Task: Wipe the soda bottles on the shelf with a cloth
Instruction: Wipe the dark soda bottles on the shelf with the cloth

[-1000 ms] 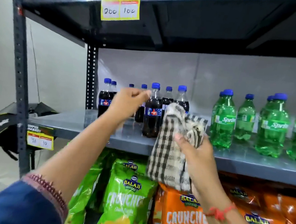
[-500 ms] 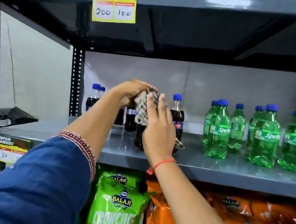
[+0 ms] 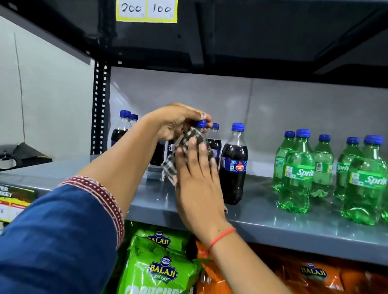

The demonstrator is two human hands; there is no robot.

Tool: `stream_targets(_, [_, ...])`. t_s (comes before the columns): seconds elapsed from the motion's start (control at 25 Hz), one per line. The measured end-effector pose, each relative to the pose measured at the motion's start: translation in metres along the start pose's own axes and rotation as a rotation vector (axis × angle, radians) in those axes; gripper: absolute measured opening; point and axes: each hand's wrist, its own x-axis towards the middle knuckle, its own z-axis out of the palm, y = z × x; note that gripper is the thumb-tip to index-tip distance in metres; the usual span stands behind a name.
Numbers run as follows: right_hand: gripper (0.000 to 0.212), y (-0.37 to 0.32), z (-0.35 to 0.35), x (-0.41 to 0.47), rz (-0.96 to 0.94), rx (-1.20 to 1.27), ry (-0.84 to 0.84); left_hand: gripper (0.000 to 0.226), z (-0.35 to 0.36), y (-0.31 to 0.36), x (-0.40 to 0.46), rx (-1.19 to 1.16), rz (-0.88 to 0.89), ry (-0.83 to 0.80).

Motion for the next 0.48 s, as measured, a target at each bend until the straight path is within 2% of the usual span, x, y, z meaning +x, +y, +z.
stream_targets(0.24, [0.057,0.003,0.004,0.003,-0.051,-0.048,0.034,0.017,0.003,0.002,-0.005,-0.015,-0.015,0.000])
stream_targets(0.36, [0.052,0.007,0.013,-0.004,-0.168,-0.096,0.046,0.017,0.003,0.001,-0.004,0.028,-0.003,0.002])
stream_targets(0.48, [0.053,0.013,0.009,0.007,-0.125,-0.120,0.041,0.017,0.003,0.001,-0.002,-0.022,-0.023,0.008])
